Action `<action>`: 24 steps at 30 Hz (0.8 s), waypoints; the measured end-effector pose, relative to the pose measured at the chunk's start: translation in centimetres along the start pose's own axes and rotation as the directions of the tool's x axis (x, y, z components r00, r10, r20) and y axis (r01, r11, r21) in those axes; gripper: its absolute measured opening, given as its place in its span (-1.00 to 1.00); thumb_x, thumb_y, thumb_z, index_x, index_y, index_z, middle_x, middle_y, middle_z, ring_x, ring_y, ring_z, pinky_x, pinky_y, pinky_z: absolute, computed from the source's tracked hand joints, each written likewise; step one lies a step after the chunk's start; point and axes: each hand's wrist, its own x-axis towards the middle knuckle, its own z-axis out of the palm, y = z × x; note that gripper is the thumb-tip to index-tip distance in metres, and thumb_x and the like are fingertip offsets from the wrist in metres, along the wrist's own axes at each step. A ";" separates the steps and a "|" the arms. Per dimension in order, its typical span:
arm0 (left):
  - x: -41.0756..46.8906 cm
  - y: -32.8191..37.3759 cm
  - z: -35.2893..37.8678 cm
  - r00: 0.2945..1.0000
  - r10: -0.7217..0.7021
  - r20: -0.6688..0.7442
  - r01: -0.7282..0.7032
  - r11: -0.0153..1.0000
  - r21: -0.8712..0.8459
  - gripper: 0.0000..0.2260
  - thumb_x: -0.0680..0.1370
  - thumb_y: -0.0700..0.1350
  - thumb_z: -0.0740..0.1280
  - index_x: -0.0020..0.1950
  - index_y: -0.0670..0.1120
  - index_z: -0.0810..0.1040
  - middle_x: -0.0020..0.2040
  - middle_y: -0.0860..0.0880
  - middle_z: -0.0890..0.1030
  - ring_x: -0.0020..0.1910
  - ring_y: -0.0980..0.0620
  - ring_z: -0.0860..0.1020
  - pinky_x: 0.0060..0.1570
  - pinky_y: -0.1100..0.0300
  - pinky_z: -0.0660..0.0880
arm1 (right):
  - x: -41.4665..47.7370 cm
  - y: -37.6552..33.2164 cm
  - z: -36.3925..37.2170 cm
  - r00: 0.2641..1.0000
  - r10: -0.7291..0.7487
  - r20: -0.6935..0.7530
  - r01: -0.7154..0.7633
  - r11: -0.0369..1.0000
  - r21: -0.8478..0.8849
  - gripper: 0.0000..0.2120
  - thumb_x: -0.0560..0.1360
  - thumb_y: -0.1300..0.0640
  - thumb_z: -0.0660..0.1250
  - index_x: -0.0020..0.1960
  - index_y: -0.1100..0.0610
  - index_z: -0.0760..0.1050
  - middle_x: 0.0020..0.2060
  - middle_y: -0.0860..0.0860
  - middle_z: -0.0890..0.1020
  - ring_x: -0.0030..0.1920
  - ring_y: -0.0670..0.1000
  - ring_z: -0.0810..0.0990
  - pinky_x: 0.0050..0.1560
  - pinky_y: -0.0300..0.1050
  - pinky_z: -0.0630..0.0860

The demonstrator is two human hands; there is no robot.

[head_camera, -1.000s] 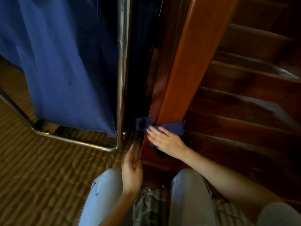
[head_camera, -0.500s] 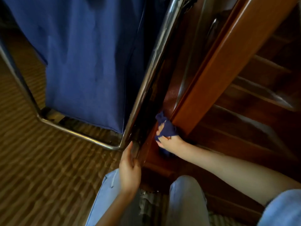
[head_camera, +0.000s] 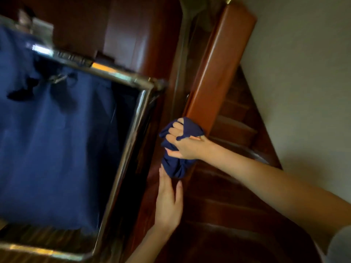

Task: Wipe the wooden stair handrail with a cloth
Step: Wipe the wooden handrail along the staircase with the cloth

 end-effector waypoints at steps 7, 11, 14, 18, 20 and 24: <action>11.0 11.5 0.5 0.938 0.263 -0.226 -0.285 0.956 -0.073 -0.40 0.66 -0.12 0.14 0.60 -0.02 -0.11 0.58 0.08 0.04 0.52 0.25 0.06 0.38 0.51 0.04 | 2.4 10.0 -8.3 0.847 0.363 -0.389 -0.361 0.929 0.082 -0.69 0.50 0.00 0.37 -0.07 0.28 0.60 0.34 0.21 0.47 0.42 0.21 0.37 0.40 0.27 0.23; 16.4 15.9 0.1 0.950 0.247 -0.193 -0.266 0.961 -0.075 -0.53 0.69 -0.12 0.08 0.59 -0.08 0.05 0.53 0.01 0.22 0.44 0.20 0.18 0.20 0.59 0.12 | 3.5 12.7 -10.4 0.628 0.565 -0.535 -0.530 0.814 0.238 -0.69 0.47 -0.07 0.39 0.12 0.08 0.60 0.51 0.08 0.29 0.55 0.09 0.13 0.40 0.32 0.14; 18.8 17.3 -0.1 0.960 0.228 -0.162 -0.246 0.964 -0.101 -0.58 0.69 -0.13 0.04 0.57 -0.05 0.14 0.50 -0.01 0.32 0.43 0.05 0.30 0.26 0.28 0.24 | 4.3 13.4 -10.2 0.382 0.697 -0.606 -0.603 0.685 0.408 -0.62 0.48 -0.08 0.37 0.27 -0.04 0.56 0.45 0.10 0.37 0.54 0.12 0.17 0.47 0.34 0.02; 20.4 17.0 0.2 0.992 0.074 -0.100 -0.091 0.978 -0.186 -0.59 0.71 -0.08 -0.04 0.55 -0.14 0.21 0.50 -0.09 0.32 0.47 -0.04 0.29 0.46 0.12 0.18 | 4.9 11.1 -8.4 0.021 0.780 -0.626 -0.574 0.522 0.631 -0.49 0.54 -0.11 0.30 0.45 -0.01 0.40 0.36 0.12 0.46 0.42 0.14 0.37 0.34 0.15 0.41; 20.4 16.7 0.4 0.996 0.021 -0.089 -0.044 0.963 -0.265 -0.60 0.71 -0.06 -0.04 0.49 -0.17 0.31 0.44 -0.15 0.40 0.42 -0.07 0.36 0.46 -0.03 0.23 | 4.9 10.1 -7.9 -0.121 0.842 -0.525 -0.530 0.392 0.752 -0.41 0.54 -0.18 0.27 0.50 0.01 0.31 0.36 0.09 0.44 0.31 0.11 0.48 0.02 0.01 0.57; 20.2 16.5 0.8 0.989 -0.056 -0.136 0.013 0.954 -0.300 -0.58 0.70 0.03 -0.03 0.44 -0.12 0.39 0.37 -0.15 0.48 0.35 -0.07 0.43 0.41 -0.05 0.31 | 4.8 9.8 -7.5 -0.146 0.893 -0.425 -0.457 0.320 0.830 -0.24 0.48 -0.28 0.32 0.56 -0.02 0.17 0.27 0.06 0.50 0.14 0.13 0.59 -0.16 -0.07 0.49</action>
